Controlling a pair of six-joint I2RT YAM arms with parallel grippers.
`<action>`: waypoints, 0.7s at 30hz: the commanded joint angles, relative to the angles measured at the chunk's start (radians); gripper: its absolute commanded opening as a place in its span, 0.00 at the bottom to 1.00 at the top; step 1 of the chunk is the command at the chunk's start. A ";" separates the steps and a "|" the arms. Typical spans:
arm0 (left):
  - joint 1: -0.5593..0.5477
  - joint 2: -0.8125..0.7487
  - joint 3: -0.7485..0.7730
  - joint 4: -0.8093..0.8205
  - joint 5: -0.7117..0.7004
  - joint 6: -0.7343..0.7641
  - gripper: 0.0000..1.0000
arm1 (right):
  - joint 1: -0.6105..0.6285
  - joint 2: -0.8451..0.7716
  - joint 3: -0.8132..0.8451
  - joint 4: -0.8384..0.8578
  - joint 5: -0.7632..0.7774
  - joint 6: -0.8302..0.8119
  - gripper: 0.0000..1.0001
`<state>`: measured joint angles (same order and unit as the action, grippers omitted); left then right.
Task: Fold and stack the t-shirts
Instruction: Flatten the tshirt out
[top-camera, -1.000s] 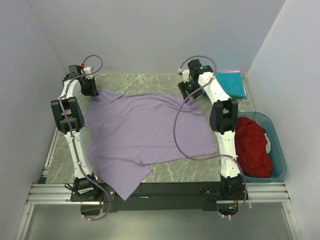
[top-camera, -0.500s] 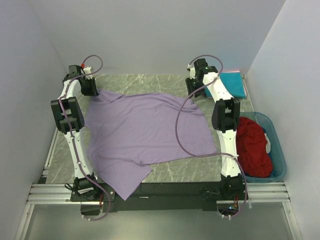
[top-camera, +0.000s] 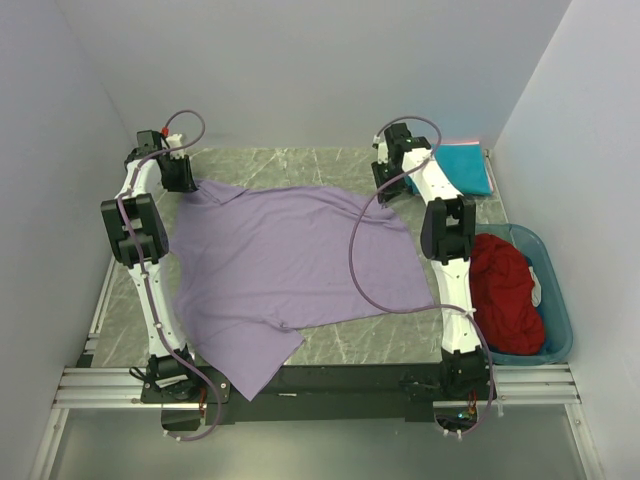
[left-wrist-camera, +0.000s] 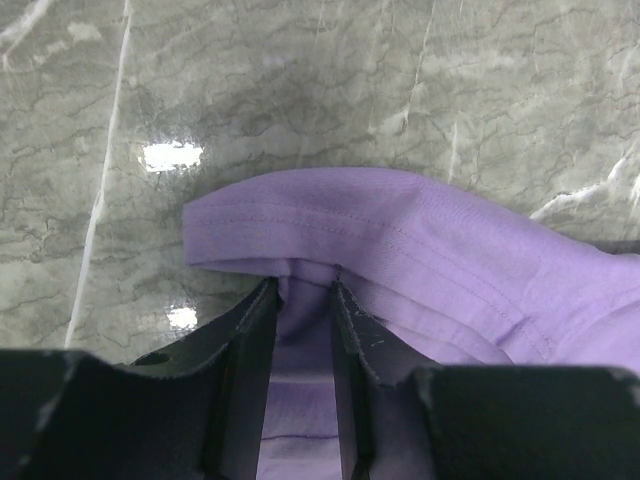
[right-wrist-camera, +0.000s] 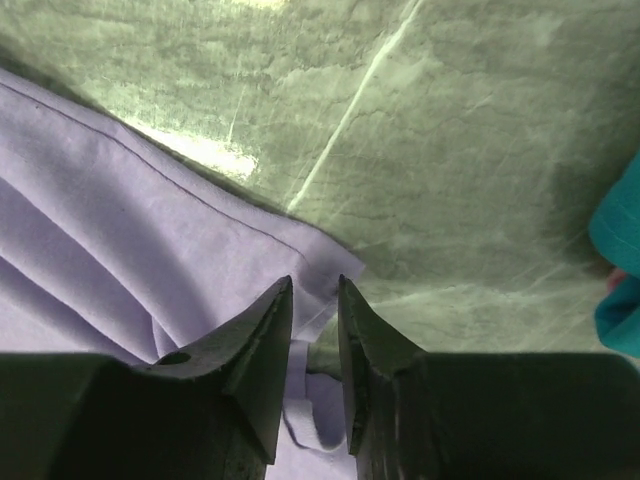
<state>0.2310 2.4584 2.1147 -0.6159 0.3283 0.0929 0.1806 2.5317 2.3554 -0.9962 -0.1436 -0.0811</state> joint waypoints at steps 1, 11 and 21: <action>0.005 -0.055 0.004 -0.021 0.023 0.008 0.34 | 0.013 0.029 0.019 -0.018 -0.005 0.004 0.32; 0.014 -0.068 -0.012 -0.024 0.028 0.007 0.34 | 0.034 0.038 0.045 -0.073 0.038 -0.020 0.55; 0.024 -0.056 0.014 -0.039 0.034 0.005 0.34 | 0.039 0.064 0.093 -0.113 0.039 -0.057 0.15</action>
<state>0.2474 2.4580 2.1139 -0.6258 0.3435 0.0925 0.2119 2.5771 2.4073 -1.0740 -0.1143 -0.1234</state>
